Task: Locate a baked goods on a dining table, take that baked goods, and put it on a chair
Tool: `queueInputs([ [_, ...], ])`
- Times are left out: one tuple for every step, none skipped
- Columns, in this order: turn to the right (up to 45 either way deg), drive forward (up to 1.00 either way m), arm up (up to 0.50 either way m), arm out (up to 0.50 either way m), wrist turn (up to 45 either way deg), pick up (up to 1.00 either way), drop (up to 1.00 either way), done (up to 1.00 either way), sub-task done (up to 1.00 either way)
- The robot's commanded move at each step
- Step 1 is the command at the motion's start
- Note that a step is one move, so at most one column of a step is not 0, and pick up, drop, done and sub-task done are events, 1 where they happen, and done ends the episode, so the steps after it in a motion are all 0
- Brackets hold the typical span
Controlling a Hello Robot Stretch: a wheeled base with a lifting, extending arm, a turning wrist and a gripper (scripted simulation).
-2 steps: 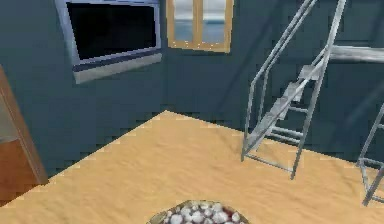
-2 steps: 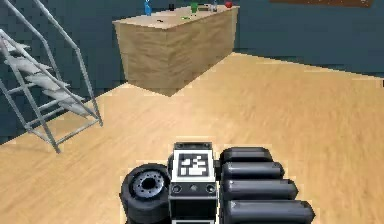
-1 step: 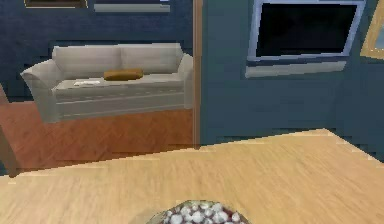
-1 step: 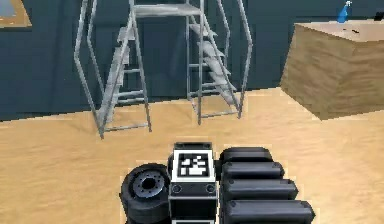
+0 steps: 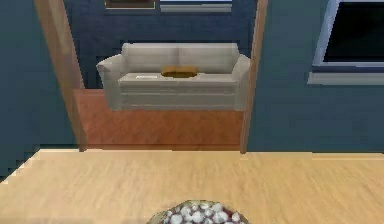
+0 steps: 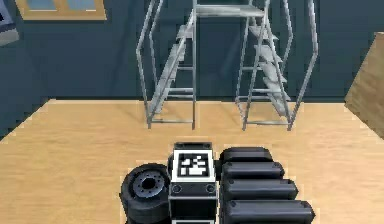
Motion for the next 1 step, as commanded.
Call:
queueInputs([
  [0.0, 0.8, 0.0, 0.0, 0.0, 0.0, 0.0, 0.0, 0.0],
])
